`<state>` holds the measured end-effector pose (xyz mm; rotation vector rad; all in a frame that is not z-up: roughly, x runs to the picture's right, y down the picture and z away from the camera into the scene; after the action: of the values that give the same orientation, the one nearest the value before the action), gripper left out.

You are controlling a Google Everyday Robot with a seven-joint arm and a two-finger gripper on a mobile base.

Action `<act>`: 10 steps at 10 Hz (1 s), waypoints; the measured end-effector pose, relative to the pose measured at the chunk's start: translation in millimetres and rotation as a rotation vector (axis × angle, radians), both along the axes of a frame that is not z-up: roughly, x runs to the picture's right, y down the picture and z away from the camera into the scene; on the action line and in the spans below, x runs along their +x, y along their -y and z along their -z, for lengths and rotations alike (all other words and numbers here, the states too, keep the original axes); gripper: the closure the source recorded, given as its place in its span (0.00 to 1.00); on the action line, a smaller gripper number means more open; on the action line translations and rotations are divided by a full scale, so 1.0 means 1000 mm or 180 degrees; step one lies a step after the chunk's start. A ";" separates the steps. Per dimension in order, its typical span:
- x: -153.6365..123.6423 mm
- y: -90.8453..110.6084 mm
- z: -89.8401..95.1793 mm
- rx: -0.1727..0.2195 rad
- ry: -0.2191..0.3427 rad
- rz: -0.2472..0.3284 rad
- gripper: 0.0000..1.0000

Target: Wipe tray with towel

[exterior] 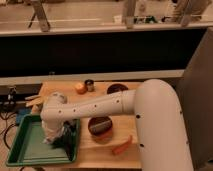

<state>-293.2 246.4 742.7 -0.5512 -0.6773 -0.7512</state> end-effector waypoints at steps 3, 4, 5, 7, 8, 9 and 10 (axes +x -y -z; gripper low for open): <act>-0.013 -0.027 0.016 -0.0112 0.0102 0.0229 1.00; -0.017 -0.033 0.018 -0.0140 0.0126 0.0312 1.00; -0.023 -0.041 0.021 -0.0165 0.0158 0.0414 1.00; -0.035 -0.046 0.023 -0.0159 0.0210 0.0586 1.00; -0.046 -0.048 0.024 -0.0153 0.0273 0.0694 1.00; -0.047 -0.048 0.024 -0.0154 0.0287 0.0735 1.00; -0.049 -0.048 0.023 -0.0153 0.0303 0.0758 1.00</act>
<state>-342.1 294.3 719.3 -0.6505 -0.7270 -0.9907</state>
